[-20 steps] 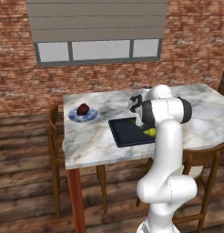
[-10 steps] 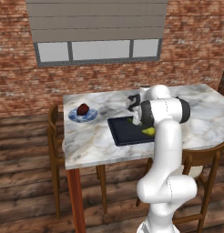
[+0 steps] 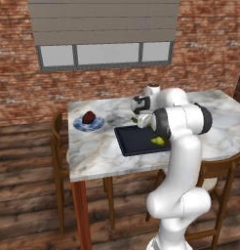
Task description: Create a steak meal by picking up the steak and asparagus from the tray and placing them on the plate. Leave the pear on the tray.
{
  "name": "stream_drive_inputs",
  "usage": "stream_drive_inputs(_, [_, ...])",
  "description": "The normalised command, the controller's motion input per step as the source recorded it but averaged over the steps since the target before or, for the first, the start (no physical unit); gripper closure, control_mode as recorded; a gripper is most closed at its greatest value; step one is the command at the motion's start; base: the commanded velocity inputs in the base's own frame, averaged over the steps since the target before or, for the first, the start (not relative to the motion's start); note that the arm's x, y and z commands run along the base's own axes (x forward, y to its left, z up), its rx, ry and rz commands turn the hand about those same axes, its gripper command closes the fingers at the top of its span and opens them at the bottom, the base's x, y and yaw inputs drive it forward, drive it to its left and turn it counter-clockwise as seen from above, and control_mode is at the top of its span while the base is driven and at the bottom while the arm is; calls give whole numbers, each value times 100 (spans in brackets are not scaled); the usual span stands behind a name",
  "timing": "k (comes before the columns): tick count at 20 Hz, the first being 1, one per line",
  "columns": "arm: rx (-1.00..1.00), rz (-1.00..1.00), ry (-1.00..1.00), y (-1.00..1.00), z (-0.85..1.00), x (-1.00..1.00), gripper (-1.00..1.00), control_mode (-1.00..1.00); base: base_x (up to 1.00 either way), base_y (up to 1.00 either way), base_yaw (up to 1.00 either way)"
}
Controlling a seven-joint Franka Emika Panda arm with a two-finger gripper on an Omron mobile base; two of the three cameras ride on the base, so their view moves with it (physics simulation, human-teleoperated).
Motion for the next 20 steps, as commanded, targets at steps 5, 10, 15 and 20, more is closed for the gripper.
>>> stream_drive_inputs(5, [0, 8, -20, 30, 98, -70, 100, -100, 0, 0, 0])
stream_drive_inputs(10, [0, 11, -13, 56, 65, -77, 100, -100, 0, 0, 0])
stream_drive_inputs(15, [-1, 8, -1, 89, 12, -19, 100, -100, 0, 0, 0])
stream_drive_inputs(20, [0, 4, 0, 94, 0, 3, 100, -100, 0, 0, 0])
